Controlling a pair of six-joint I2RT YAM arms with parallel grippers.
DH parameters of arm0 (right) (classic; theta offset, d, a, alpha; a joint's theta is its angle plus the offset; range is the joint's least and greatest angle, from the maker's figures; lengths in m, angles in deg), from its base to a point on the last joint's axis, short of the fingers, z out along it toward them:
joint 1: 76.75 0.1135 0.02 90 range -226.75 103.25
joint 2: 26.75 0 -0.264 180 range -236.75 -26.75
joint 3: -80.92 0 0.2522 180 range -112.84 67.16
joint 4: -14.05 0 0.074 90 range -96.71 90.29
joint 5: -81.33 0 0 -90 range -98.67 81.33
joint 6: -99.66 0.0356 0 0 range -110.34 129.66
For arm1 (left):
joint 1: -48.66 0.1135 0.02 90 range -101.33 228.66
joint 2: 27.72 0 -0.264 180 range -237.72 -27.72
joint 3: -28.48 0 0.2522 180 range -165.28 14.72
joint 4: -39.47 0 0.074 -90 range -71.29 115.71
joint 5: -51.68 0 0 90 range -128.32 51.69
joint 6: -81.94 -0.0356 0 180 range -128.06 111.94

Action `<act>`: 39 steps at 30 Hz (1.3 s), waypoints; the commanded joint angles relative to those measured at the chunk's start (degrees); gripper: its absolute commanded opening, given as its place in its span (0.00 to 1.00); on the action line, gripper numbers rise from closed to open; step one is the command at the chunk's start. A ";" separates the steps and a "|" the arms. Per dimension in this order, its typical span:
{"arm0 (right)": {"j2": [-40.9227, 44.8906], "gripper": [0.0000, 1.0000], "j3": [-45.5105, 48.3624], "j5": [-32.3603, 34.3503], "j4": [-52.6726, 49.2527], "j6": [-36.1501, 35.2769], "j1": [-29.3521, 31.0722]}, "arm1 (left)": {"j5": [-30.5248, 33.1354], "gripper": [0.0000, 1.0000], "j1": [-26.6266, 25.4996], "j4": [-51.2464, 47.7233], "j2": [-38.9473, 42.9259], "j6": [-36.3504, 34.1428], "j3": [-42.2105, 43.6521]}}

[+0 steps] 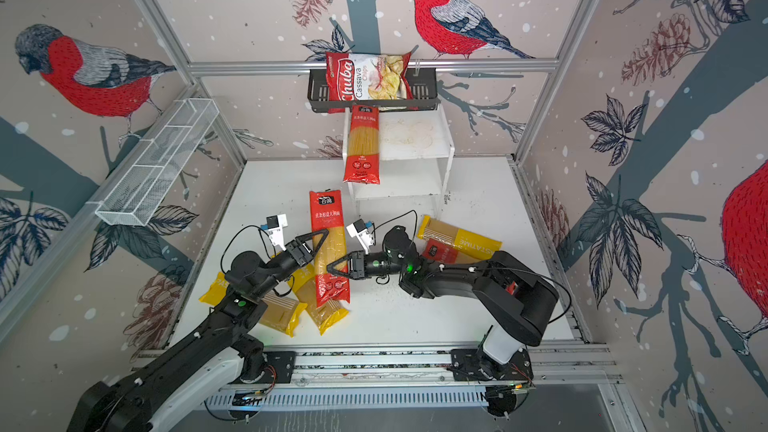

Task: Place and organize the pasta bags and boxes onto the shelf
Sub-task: 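Lift the red spaghetti bag upright with both grippers, then carry the upright red spaghetti bag toward the white shelf with both grippers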

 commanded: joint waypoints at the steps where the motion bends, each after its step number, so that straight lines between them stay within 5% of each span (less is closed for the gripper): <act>1: 2.17 0.17 -1.60 -3.35 -3.33 -8.22 0.19 | -5.05 0.62 0.13 7.73 -2.33 0.71 0.44; 6: 3.42 0.15 -2.75 -4.39 -7.80 -12.01 0.89 | -5.57 0.57 -0.38 9.93 -4.49 0.38 0.17; 11: 4.51 0.19 -2.63 -2.79 -10.04 -12.56 0.89 | -5.99 0.41 -0.37 11.09 -4.23 -0.48 -0.07; 22: 7.69 0.60 6.79 2.27 2.73 -2.23 0.67 | -2.58 0.15 -0.38 13.26 -1.67 -0.21 -2.28; 28: 9.02 0.78 12.74 5.24 13.21 4.85 0.71 | 3.43 0.13 -0.38 18.58 0.10 -0.01 -3.59; 39: 8.60 0.74 13.46 17.66 27.06 14.29 2.06 | 18.70 0.14 -6.09 26.25 -0.72 -0.67 -4.68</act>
